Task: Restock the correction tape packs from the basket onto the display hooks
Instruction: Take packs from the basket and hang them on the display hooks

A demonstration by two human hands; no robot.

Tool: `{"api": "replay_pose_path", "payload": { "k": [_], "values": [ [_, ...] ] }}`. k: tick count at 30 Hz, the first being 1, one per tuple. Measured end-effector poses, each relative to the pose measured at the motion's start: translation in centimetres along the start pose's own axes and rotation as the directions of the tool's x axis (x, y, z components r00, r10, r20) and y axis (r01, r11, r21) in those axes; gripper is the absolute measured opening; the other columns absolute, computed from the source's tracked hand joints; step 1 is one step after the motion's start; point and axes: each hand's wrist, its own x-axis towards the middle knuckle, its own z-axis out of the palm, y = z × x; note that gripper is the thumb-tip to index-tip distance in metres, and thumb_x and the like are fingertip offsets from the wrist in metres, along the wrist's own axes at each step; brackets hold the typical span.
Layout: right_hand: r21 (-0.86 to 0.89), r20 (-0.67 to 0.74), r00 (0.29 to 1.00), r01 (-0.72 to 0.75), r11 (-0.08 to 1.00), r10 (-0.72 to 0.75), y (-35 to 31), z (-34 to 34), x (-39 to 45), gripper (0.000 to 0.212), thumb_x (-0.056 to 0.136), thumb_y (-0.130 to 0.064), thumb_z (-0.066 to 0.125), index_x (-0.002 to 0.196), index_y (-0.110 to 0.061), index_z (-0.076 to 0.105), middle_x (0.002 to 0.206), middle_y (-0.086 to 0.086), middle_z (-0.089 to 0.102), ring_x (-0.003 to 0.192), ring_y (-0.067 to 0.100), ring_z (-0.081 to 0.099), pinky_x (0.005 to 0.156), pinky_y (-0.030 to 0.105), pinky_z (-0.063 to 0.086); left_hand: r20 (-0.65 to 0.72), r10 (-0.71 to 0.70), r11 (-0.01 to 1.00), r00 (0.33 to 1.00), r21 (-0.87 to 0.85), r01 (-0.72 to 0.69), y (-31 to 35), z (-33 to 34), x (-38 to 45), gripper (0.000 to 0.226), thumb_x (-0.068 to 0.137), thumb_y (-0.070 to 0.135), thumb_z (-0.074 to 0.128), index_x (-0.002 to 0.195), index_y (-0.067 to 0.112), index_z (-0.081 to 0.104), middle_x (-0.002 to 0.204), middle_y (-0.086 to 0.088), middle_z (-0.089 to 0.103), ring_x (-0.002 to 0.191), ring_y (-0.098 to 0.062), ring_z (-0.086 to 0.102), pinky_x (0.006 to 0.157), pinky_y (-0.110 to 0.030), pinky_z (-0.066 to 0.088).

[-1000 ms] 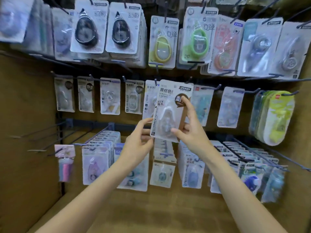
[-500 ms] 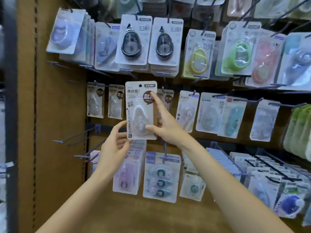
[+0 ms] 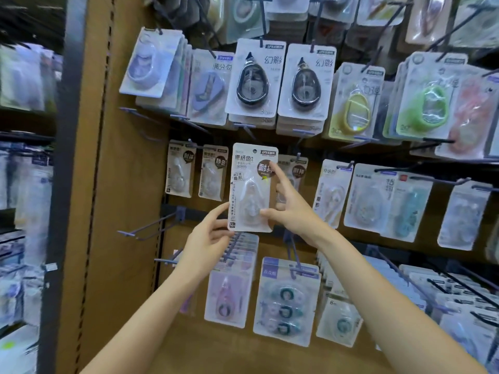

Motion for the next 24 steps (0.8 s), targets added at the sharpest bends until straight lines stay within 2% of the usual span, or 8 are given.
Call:
{"api": "replay_pose_path", "payload": {
  "k": [3, 5, 9, 11, 14, 17, 21, 24],
  "values": [
    [-0.007, -0.031, 1.000, 0.002, 1.000, -0.002, 0.6, -0.9, -0.4, 0.088, 0.083, 0.012, 0.058, 0.144, -0.036, 0.016, 0.119, -0.027, 0.035, 0.090, -0.029, 0.049, 0.070, 0.005, 0.047, 0.095, 0.025, 0.999, 0.995, 0.039, -0.029, 0.1, 0.6, -0.2, 0.064, 0.090, -0.006, 0.046, 0.140, 0.032, 0.034, 0.117, 0.005, 0.060, 0.107, -0.003, 0.058, 0.085, -0.016, 0.050],
    [0.023, -0.063, 0.998, 0.005, 1.000, -0.004, 1.1, -1.4, -1.1, 0.090, 0.080, 0.015, 0.059, 0.133, -0.047, 0.023, 0.121, -0.027, 0.038, 0.102, -0.014, 0.052, 0.073, 0.009, 0.049, 0.151, 0.050, 0.993, 0.987, 0.095, -0.065, 0.1, 0.8, -0.4, 0.063, 0.089, -0.005, 0.046, 0.137, 0.035, 0.036, 0.118, 0.007, 0.060, 0.112, -0.003, 0.055, 0.088, -0.011, 0.046],
    [0.128, -0.098, 0.993, -0.052, 0.990, 0.065, 2.0, -1.4, -2.2, 0.092, 0.076, 0.007, 0.069, 0.128, -0.056, 0.027, 0.133, -0.004, 0.049, 0.106, 0.020, 0.064, 0.080, 0.030, 0.056, 0.131, 0.079, 0.995, 0.988, 0.056, -0.087, 0.4, 1.0, -0.2, 0.059, 0.088, -0.001, 0.051, 0.119, 0.048, 0.040, 0.108, 0.008, 0.060, 0.102, -0.005, 0.059, 0.089, -0.018, 0.049],
    [0.175, -0.092, 0.991, -0.079, 0.981, 0.096, 2.3, -1.0, -2.3, 0.097, 0.075, 0.004, 0.071, 0.136, -0.052, 0.020, 0.134, 0.001, 0.051, 0.101, 0.021, 0.067, 0.078, 0.035, 0.057, 0.108, 0.093, 0.994, 0.990, 0.044, -0.098, 0.4, 1.0, -0.3, 0.056, 0.089, 0.002, 0.055, 0.117, 0.048, 0.039, 0.109, 0.004, 0.056, 0.096, -0.006, 0.061, 0.083, -0.017, 0.050],
    [0.178, -0.097, 0.990, -0.080, 0.981, 0.099, 1.9, -0.3, -2.2, 0.103, 0.075, 0.000, 0.072, 0.142, -0.048, 0.010, 0.137, 0.003, 0.050, 0.098, 0.020, 0.068, 0.083, 0.038, 0.056, 0.056, 0.105, 0.991, 0.993, 0.078, -0.109, 0.2, 0.8, -0.3, 0.056, 0.089, 0.003, 0.055, 0.130, 0.039, 0.040, 0.106, 0.000, 0.055, 0.091, -0.012, 0.062, 0.076, -0.018, 0.053],
    [0.140, -0.110, 0.993, -0.034, 0.990, 0.050, 1.5, 0.2, -1.7, 0.099, 0.076, -0.002, 0.071, 0.141, -0.046, 0.011, 0.135, 0.002, 0.051, 0.098, 0.016, 0.068, 0.082, 0.032, 0.056, 0.004, 0.095, 0.992, 0.995, 0.088, -0.095, 0.2, 0.4, -0.3, 0.060, 0.089, 0.003, 0.056, 0.136, 0.035, 0.038, 0.103, -0.002, 0.055, 0.086, -0.018, 0.062, 0.071, -0.021, 0.054],
    [0.044, -0.086, 0.996, 0.027, 0.999, -0.023, 0.6, 0.9, -0.8, 0.095, 0.081, 0.000, 0.067, 0.145, -0.041, 0.010, 0.127, -0.006, 0.052, 0.103, 0.005, 0.064, 0.077, 0.021, 0.054, -0.031, 0.073, 0.994, 0.997, 0.088, -0.070, 0.2, 0.2, 0.0, 0.067, 0.088, 0.005, 0.059, 0.140, 0.035, 0.030, 0.104, -0.002, 0.054, 0.088, -0.015, 0.062, 0.076, -0.027, 0.056],
    [-0.038, -0.084, 0.995, 0.056, 0.998, -0.059, -0.4, 1.8, 0.4, 0.090, 0.085, 0.000, 0.063, 0.144, -0.043, 0.011, 0.137, -0.003, 0.045, 0.111, 0.008, 0.060, 0.084, 0.023, 0.054, -0.053, 0.034, 0.998, 0.998, 0.058, -0.031, 0.4, -0.1, 0.6, 0.070, 0.088, 0.003, 0.057, 0.143, 0.032, 0.027, 0.107, -0.003, 0.052, 0.088, -0.013, 0.062, 0.071, -0.019, 0.052]
  ]
}}
